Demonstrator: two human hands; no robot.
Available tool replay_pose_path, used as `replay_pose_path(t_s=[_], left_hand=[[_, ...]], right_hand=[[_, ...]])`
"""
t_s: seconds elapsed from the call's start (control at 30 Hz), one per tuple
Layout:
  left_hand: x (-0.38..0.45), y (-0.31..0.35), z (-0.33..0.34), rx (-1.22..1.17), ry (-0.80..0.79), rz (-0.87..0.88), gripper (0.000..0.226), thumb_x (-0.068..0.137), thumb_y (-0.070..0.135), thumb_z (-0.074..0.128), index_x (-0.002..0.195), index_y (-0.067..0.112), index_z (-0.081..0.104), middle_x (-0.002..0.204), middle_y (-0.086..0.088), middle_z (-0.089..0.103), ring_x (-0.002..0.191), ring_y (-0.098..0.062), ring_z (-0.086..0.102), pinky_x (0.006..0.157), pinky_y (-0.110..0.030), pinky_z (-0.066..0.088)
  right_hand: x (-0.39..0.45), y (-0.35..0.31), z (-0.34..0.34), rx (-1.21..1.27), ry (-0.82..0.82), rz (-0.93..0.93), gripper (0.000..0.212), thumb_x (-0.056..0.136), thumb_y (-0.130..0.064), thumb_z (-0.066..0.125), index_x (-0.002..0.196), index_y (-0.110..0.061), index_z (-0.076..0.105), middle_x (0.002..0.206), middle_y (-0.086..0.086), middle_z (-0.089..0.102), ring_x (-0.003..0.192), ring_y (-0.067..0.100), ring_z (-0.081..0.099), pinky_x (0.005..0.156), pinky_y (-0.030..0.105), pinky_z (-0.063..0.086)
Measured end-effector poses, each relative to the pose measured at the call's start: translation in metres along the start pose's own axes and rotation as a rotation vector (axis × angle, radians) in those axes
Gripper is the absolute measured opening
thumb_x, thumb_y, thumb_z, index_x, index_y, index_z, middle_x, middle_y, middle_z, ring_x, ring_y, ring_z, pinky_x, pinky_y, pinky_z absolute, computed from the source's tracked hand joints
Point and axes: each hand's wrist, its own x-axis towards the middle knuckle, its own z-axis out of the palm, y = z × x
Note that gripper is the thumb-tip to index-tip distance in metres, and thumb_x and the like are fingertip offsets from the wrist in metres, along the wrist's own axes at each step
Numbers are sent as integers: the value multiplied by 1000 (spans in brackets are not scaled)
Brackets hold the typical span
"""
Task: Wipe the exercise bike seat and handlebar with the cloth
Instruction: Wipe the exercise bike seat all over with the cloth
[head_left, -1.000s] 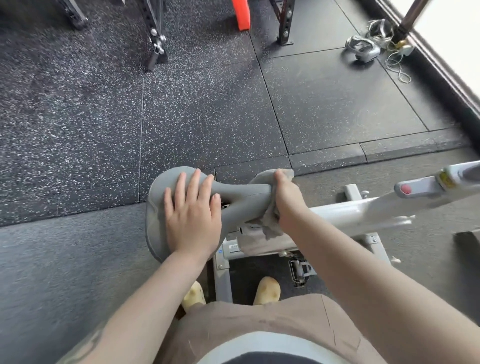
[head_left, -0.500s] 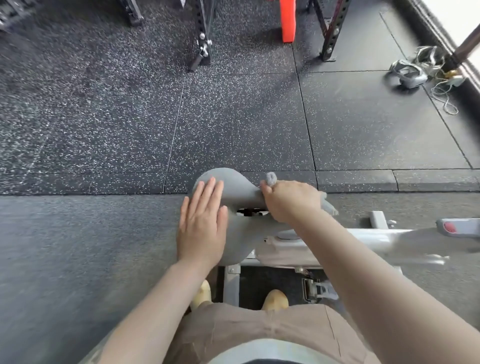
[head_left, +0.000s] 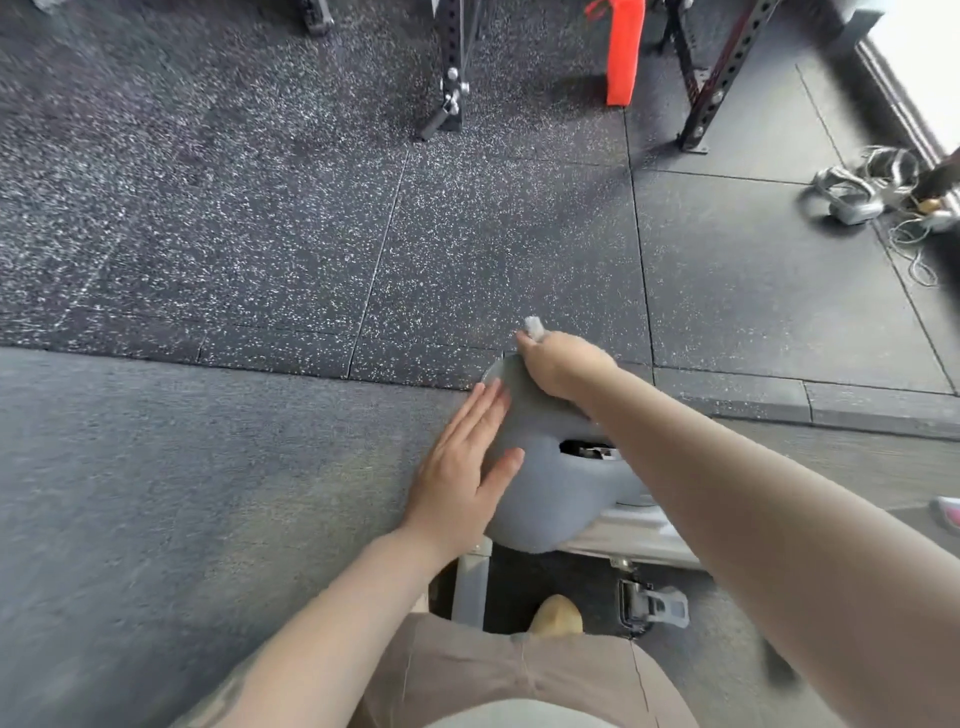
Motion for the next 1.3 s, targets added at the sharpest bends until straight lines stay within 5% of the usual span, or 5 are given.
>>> replay_pose_path(t_s=[0.17, 0.3, 0.47, 0.7, 1.3], left_hand=[[2, -14, -19, -362, 117, -188, 39, 85, 7, 62, 123, 14, 57, 130, -4, 56, 123, -15, 51, 106, -38, 40], [10, -28, -40, -498, 97, -292, 33, 83, -9, 52, 92, 21, 61, 99, 2, 69, 100, -8, 64, 92, -35, 52], [36, -30, -53, -757, 85, -420, 10, 96, 14, 45, 99, 18, 53, 102, 0, 62, 90, -14, 67, 79, -41, 56], [57, -47, -58, -345, -311, -266, 39, 100, 38, 30, 128, 24, 53, 132, 7, 52, 120, -6, 45, 97, -20, 29], [45, -10, -9, -71, -295, 59, 55, 98, 36, 35, 150, 25, 16, 159, 4, -10, 143, -12, -19, 115, -34, -9]], right_hand=[[-41, -33, 37, -55, 429, -436, 46, 98, -45, 28, 102, -20, 67, 115, -2, 66, 117, 21, 50, 102, 33, 25], [-65, 5, 25, -109, 300, -735, 42, 98, -47, 27, 122, -34, 58, 137, -17, 50, 136, 9, 31, 113, 28, 16], [-41, -43, 30, -152, 383, -172, 39, 99, -44, 28, 109, -27, 61, 121, -5, 60, 123, 24, 44, 106, 39, 26], [-117, -20, 79, -278, 329, -563, 33, 96, -45, 40, 116, -31, 61, 135, -15, 53, 139, 13, 33, 115, 36, 22], [-146, -40, 162, 157, 906, -32, 43, 93, -32, 43, 135, -28, 48, 145, -12, 37, 142, 15, 25, 116, 40, 19]])
